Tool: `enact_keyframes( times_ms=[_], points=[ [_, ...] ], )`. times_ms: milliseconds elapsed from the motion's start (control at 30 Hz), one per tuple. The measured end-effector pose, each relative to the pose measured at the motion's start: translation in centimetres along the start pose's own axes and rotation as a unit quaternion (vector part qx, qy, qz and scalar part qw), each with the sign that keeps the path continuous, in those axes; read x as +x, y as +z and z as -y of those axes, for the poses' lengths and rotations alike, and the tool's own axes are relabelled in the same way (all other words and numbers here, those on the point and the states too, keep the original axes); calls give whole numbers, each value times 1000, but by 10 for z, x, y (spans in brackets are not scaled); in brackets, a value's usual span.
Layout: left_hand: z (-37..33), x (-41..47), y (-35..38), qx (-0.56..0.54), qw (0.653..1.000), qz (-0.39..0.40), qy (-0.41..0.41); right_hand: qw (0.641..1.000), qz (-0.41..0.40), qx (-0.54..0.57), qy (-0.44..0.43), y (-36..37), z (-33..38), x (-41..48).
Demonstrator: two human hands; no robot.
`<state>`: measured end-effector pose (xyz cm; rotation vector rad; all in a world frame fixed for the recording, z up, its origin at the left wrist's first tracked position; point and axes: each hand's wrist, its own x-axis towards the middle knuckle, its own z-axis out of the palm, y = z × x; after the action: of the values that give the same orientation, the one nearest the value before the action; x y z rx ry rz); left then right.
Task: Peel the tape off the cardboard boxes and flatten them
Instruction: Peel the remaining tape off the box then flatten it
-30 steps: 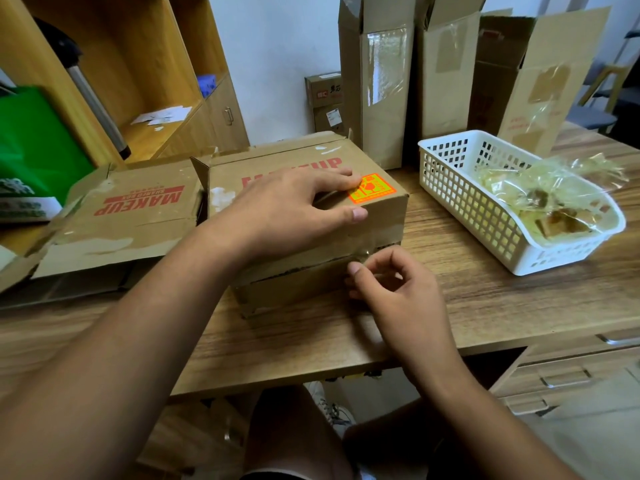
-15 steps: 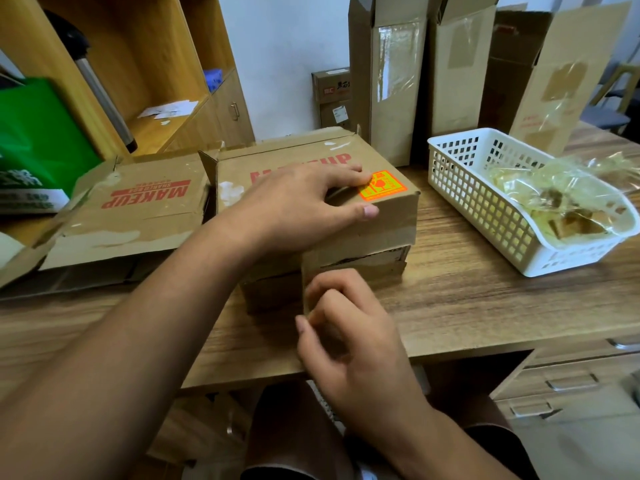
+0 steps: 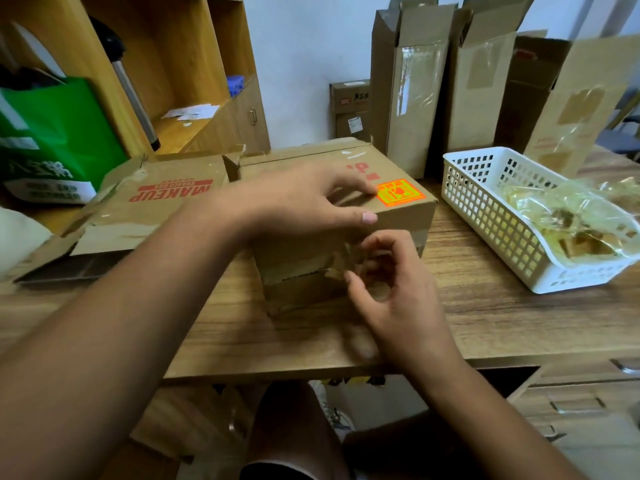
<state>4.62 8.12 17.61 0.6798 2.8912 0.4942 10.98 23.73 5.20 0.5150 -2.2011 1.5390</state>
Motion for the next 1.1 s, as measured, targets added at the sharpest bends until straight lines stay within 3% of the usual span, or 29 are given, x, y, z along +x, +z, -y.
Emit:
enact_keyframes(
  times_ms=[100, 267, 467, 667, 833, 900, 1000, 1100],
  points=[
    [11, -11, -5, 14, 998, 63, -1, 999, 17, -22, -20, -2, -2, 2],
    [22, -16, 11, 21, 1000, 14, 15, 995, 20, -92, -15, 3, -6, 3],
    [21, -15, 16, 30, 999, -20, 15, 993, 29, 56, 98, 1, 0, -7],
    [18, -13, 20, 19, 998, -59, 17, 978, 134, 85, 136, 10, 13, -41],
    [18, -14, 26, -21, 990, -140, 15, 981, 93, 104, 134, 6, 10, -34],
    [18, -13, 28, -27, 988, -152, 23, 984, 109, 77, 121, 6, 11, -30],
    [21, -13, 28, -44, 988, -145, 33, 990, 114, -73, 45, 9, 7, -21],
    [22, -18, 19, -62, 992, -96, 52, 989, 87, -120, 2, 7, 2, -13]
  ],
)
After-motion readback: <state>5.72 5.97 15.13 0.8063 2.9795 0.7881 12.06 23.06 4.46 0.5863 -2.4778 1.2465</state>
